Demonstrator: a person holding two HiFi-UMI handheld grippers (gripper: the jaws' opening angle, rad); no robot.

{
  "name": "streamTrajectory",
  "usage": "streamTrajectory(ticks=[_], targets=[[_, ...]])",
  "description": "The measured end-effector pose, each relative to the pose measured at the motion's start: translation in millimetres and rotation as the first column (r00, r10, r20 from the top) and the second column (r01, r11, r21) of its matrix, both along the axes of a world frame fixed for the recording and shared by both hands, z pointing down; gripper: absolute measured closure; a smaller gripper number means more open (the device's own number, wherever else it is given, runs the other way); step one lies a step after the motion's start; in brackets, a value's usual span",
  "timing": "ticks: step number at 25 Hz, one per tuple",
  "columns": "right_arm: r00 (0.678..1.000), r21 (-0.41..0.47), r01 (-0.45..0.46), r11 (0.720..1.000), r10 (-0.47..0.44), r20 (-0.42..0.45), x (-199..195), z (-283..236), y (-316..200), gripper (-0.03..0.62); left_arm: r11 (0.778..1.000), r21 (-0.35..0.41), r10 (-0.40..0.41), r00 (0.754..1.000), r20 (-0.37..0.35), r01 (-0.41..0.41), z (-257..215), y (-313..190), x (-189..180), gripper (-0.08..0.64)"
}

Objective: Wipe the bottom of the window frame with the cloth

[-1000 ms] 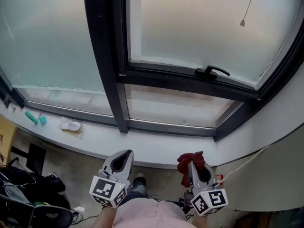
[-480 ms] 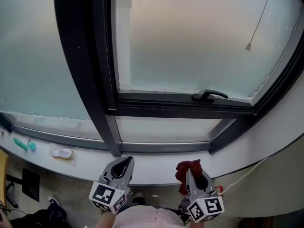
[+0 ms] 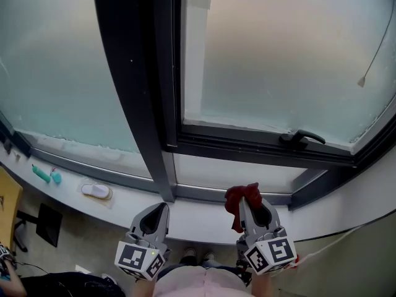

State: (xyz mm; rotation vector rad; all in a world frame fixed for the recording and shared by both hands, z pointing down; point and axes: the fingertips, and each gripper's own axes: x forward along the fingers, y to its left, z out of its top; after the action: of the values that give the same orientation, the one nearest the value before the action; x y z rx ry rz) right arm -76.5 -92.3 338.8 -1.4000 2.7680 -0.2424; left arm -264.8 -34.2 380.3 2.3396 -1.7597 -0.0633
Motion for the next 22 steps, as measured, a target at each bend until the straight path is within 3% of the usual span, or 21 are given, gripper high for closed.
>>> streamTrajectory(ticks=[7, 12, 17, 22], targets=[[0.996, 0.159, 0.071, 0.985, -0.062, -0.063, -59.3, -54.6, -58.1, 0.528, 0.989, 0.023, -0.145, 0.989, -0.005, 0.145, -13.5, 16.7, -35.9, 0.565], [0.992, 0.208, 0.108, 0.972, -0.091, -0.087, -98.6, -76.2, -89.7, 0.528, 0.977, 0.034, -0.212, 0.977, -0.01, 0.213, -16.5, 24.9, -52.0, 0.565], [0.989, 0.204, 0.134, 0.97, -0.12, -0.081, -132.2, -77.9, -115.8, 0.529, 0.973, 0.056, -0.225, 0.974, -0.01, 0.225, -23.1, 23.2, -52.9, 0.565], [0.984, 0.129, 0.145, 0.981, -0.129, -0.122, -159.3, -58.3, -144.1, 0.529, 0.971, 0.063, -0.231, 0.973, -0.022, 0.232, -25.6, 21.5, -53.0, 0.565]])
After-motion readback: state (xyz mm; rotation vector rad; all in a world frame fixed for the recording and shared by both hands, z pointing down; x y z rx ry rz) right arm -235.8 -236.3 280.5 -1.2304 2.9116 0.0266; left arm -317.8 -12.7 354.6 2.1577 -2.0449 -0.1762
